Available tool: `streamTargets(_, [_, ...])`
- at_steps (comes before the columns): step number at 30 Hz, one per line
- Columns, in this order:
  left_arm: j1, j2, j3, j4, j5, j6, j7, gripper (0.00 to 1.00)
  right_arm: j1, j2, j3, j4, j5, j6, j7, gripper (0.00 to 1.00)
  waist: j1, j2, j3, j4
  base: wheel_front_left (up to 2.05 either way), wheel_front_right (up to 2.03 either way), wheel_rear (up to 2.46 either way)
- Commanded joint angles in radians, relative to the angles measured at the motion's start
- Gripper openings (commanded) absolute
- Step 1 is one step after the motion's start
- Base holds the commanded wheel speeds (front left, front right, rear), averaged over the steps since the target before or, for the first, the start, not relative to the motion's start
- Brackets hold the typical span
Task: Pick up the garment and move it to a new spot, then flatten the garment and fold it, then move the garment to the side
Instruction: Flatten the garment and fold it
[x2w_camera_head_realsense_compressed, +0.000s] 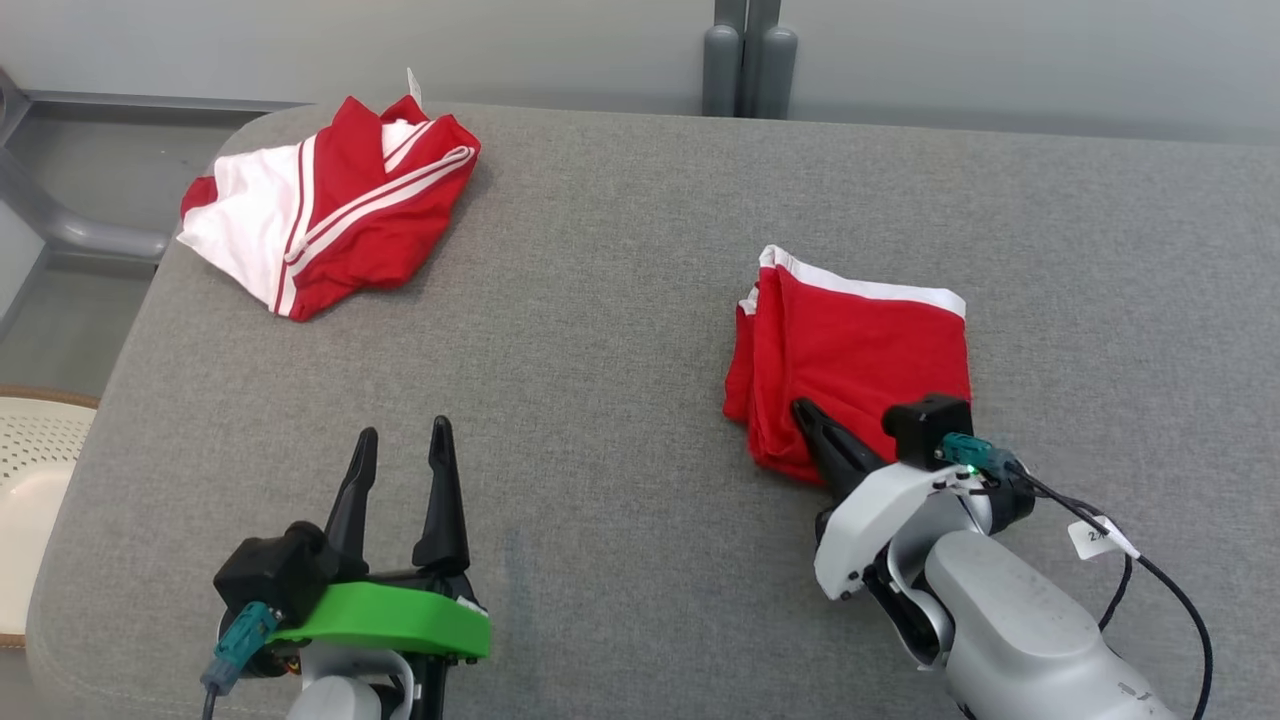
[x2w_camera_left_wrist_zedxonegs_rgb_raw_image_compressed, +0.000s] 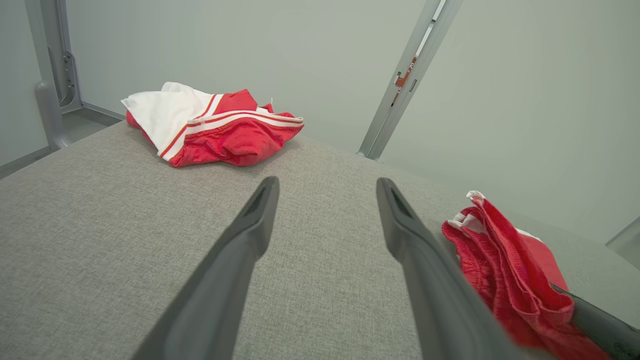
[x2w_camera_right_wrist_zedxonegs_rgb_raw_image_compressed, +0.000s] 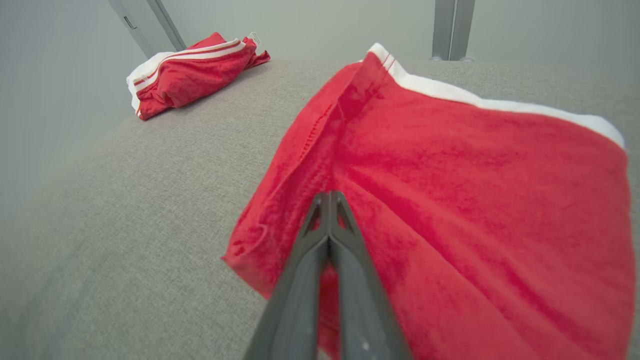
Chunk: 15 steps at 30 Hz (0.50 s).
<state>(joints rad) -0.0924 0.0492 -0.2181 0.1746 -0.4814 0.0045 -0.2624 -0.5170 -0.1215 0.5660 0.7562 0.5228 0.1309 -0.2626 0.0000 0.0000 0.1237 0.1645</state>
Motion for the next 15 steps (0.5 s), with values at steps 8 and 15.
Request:
streamTargets(8, [-0.024, 0.003, 0.005, -0.001, 0.005, -0.001, -0.004, 1.00, -0.050, 0.018, 0.148, 0.059, -0.035, 0.000, -0.003, 0.00, 0.0000, 0.0000, 0.025, 0.020, 0.00, 0.00, 0.00])
streamTargets(15, [-0.026, 0.002, 0.012, -0.002, 0.005, 0.003, -0.004, 1.00, -0.072, 0.017, 0.202, 0.042, -0.009, 0.000, -0.003, 0.00, 0.0000, 0.0000, 0.028, 0.013, 0.00, 0.00, 0.00])
